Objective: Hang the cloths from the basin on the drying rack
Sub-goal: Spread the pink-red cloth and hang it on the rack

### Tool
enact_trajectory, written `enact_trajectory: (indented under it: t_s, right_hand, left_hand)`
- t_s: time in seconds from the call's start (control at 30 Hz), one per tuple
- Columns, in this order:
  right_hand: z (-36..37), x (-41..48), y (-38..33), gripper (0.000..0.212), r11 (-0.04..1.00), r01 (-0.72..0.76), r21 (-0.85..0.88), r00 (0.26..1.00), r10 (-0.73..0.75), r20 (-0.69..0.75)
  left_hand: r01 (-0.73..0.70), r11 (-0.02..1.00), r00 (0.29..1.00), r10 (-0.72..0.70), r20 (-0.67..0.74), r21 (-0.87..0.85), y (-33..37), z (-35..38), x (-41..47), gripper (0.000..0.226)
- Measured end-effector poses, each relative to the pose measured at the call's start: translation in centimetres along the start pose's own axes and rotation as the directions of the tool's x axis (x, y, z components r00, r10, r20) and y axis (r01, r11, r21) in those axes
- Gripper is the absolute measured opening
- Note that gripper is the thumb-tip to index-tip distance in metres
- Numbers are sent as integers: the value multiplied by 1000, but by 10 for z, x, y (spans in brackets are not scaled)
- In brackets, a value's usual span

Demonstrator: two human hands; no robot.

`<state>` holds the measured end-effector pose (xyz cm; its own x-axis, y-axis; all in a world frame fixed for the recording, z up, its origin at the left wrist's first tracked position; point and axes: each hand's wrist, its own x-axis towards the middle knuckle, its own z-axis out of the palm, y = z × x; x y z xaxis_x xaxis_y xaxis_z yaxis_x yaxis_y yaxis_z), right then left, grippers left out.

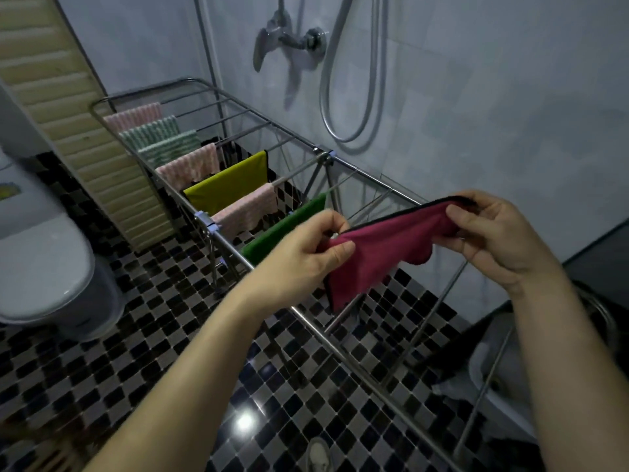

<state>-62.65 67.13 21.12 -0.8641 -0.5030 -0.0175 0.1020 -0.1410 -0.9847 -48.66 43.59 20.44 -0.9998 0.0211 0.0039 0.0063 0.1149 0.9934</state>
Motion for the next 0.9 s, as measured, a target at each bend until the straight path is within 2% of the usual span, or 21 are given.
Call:
enact_trajectory:
  t_s: [0.1, 0.23, 0.33, 0.43, 0.53, 0.63, 0.77, 0.83, 0.9]
  right_hand:
    - [-17, -1, 0, 40, 999, -31, -16, 998, 30, -57]
    - [-28, 10, 18, 19, 979, -138, -148, 988, 127, -83]
    - [-26, 27, 55, 12, 912, -251, -325, 967, 223, -122]
    - [-18, 39, 87, 9, 858, -315, -405, 949, 285, -135]
    - [-9, 51, 103, 11, 832, -307, -461, 952, 273, -141]
    - [-1, 66, 115, 14, 794, -232, -562, 973, 182, -145]
    - [5, 76, 132, 41, 763, -141, -631, 990, 127, -69]
    - [2, 73, 140, 44, 721, -147, -677, 988, 81, -129]
    - [-7, 68, 151, 31, 680, -226, -698, 960, 35, -276]
  left_hand:
    - [94, 986, 995, -87, 57, -135, -10, 20, 4, 6]
    - [208, 944, 978, -207, 32, -256, -30, 33, 9, 12]
    - [327, 935, 937, -340, -83, -134, -64, 39, 13, 8]
    - [415, 910, 889, -407, -211, -7, -98, 42, 13, 6]
    - [443, 894, 853, -396, -339, 70, -116, 41, 15, 11]
    - [439, 882, 822, -315, -474, 174, -127, 38, 21, 16]
    - [511, 775, 793, -258, -552, 372, -139, 38, 23, 15]
    - [505, 715, 796, -169, -581, 484, -145, 40, 19, 29]
    - [458, 677, 833, -102, -543, 576, -148, 43, 16, 32]
